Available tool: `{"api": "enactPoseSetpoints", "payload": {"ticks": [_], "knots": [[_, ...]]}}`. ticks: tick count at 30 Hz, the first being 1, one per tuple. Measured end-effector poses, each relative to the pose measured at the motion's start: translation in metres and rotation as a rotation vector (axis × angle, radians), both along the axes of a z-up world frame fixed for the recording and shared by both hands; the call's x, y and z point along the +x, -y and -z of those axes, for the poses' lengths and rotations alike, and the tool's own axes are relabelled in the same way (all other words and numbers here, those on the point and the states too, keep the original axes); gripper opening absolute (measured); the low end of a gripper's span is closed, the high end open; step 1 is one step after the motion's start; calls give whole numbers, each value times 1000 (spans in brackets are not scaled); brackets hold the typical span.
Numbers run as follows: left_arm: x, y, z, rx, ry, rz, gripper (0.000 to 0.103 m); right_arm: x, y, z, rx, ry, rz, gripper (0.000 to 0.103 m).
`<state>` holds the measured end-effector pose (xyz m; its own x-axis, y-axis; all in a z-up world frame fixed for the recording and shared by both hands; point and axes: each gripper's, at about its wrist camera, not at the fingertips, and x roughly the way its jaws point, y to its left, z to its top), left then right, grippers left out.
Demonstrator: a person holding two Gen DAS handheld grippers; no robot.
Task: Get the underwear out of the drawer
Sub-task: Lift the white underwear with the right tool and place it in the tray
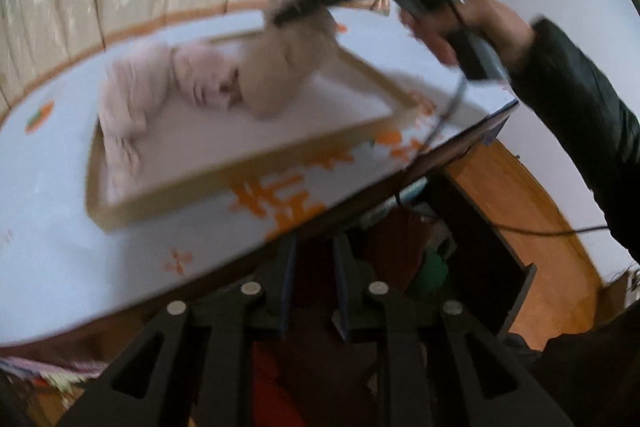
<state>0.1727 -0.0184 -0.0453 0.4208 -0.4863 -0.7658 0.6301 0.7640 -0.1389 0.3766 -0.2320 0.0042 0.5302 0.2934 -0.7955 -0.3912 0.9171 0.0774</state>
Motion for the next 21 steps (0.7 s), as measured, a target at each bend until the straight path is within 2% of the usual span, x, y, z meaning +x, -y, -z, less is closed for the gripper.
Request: {"api": "enactPoseSetpoints", "payload": {"ticks": [2,3,6,8,9,10,11,15,17,21], "knots": [[-3,3,10,14,-24,9,23,21,-5,3,-4,8,-1,30],[-5,6,16,30,-26,14,29,31,-7,5,0,16,-1,31],[-14,19,27,48,-20,50,48,51,-14,8,21,58,23,43],[-23,32,34,68,5,106,51,55,-7,2,88,97,71,48],[-24,36,36,75,15,122,53,53,-4,-2,130,113,76,53],[-27,43,39,87,27,145,55,51,1,-8,172,127,78,68],[-27,50,43,95,27,162,56,45,5,-15,202,148,76,75],[-19,70,63,119,-8,206,57,10,17,-44,212,220,56,75],[-15,80,76,143,-36,214,57,-19,31,-58,251,240,54,75],[-12,95,96,165,-74,238,57,-68,61,-70,299,266,79,75]]}}
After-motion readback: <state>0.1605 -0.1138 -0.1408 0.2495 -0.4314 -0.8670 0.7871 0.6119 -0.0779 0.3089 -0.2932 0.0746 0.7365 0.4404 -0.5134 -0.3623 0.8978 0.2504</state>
